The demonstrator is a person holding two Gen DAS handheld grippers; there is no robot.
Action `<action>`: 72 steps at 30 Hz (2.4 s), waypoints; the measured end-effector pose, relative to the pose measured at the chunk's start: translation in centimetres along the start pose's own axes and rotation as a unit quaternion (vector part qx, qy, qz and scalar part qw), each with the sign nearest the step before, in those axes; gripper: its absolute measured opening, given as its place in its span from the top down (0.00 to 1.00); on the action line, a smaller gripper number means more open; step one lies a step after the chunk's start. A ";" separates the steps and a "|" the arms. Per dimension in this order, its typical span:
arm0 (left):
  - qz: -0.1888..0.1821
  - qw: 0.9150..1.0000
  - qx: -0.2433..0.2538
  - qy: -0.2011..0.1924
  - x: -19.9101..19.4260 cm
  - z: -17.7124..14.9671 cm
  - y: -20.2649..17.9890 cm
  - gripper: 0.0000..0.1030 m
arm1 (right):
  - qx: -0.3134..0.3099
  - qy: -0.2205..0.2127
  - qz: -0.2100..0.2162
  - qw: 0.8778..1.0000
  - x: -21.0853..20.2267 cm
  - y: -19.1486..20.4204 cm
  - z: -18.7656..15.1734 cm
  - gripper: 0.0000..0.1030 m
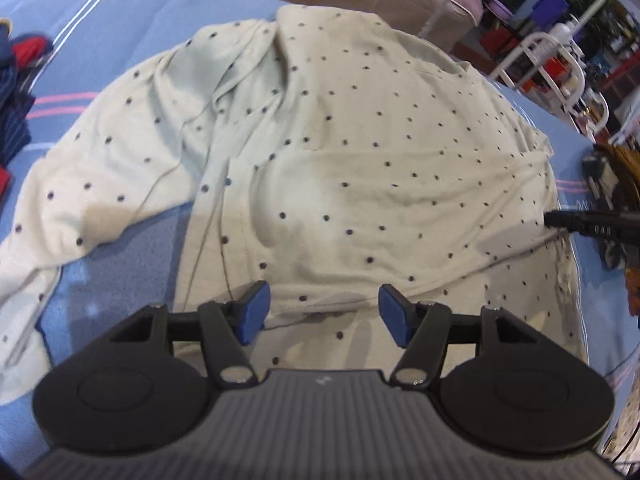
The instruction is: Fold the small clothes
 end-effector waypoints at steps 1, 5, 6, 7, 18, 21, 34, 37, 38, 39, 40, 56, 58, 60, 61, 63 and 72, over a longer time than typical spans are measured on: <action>-0.003 1.000 -0.009 -0.006 0.0 0.1 0.2 0.42 | -0.002 -0.001 -0.004 1.000 0.2 -0.1 0.0 0.69; 0.003 1.000 0.018 -0.002 0.2 0.0 -0.1 0.42 | -0.031 0.000 -0.018 0.999 0.5 0.5 -0.1 0.65; 0.009 1.000 0.027 -0.001 0.2 0.0 -0.3 0.42 | -0.043 0.000 -0.022 0.999 0.4 0.6 -0.1 0.63; 0.015 0.999 0.029 0.001 0.0 -0.1 -0.4 0.41 | -0.049 0.002 -0.025 0.999 0.4 0.7 0.0 0.62; 0.060 0.997 -0.032 -0.046 -11.1 -6.5 3.3 0.04 | -0.034 -0.062 0.055 0.996 -7.3 6.4 0.8 0.00; 0.091 0.993 -0.061 -0.036 -12.7 -9.4 6.1 0.04 | -0.058 -0.034 0.128 0.989 -7.3 12.5 0.2 0.00; 0.131 0.981 -0.124 -0.067 -17.1 -14.2 10.1 0.01 | -0.072 0.061 0.334 0.938 -1.5 41.4 0.8 0.16; 0.134 0.979 -0.142 -0.065 -17.9 -15.4 11.4 0.00 | -0.066 0.079 0.327 0.939 0.2 44.0 0.4 0.24; 0.137 0.977 -0.148 -0.064 -18.0 -15.8 11.9 0.00 | -0.064 0.083 0.322 0.941 0.6 44.6 0.3 0.25; 0.138 0.976 -0.154 -0.063 -18.2 -16.2 12.4 0.00 | -0.065 0.083 0.318 0.942 0.9 44.9 0.3 0.25; 0.137 0.976 -0.158 -0.061 -18.3 -16.5 12.8 0.00 | -0.067 0.083 0.316 0.943 1.0 45.2 0.3 0.25; 0.115 0.980 -0.140 -0.085 -18.1 -12.6 13.8 0.00 | -0.064 -0.051 0.440 0.894 -12.8 44.6 9.3 0.94; 0.108 0.981 -0.132 -0.088 -17.9 -11.9 13.1 0.00 | -0.066 -0.061 0.430 0.898 -14.4 40.3 9.6 0.94; 0.096 0.984 -0.123 -0.091 -17.4 -10.9 12.2 0.00 | -0.053 -0.065 0.390 0.917 -14.1 35.1 9.4 0.94; 0.092 0.985 -0.117 -0.092 -17.1 -10.3 11.6 0.00 | -0.042 -0.059 0.363 0.929 -13.4 32.1 9.0 0.94; 0.081 0.987 -0.104 -0.092 -16.5 -9.3 10.4 0.00 | -0.036 -0.058 0.294 0.953 -12.1 25.9 8.3 0.94; 0.025 0.995 -0.041 -0.093 -12.8 -3.9 3.4 0.00 | 0.046 -0.057 0.168 0.983 -12.0 9.8 4.2 0.94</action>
Point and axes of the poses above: each gripper's, at about its wrist camera, not at the fingertips, and x roughly the way its jaws point, y to its left, z to its top, the point moved 10 cm from there along x, roughly the way its jaws point
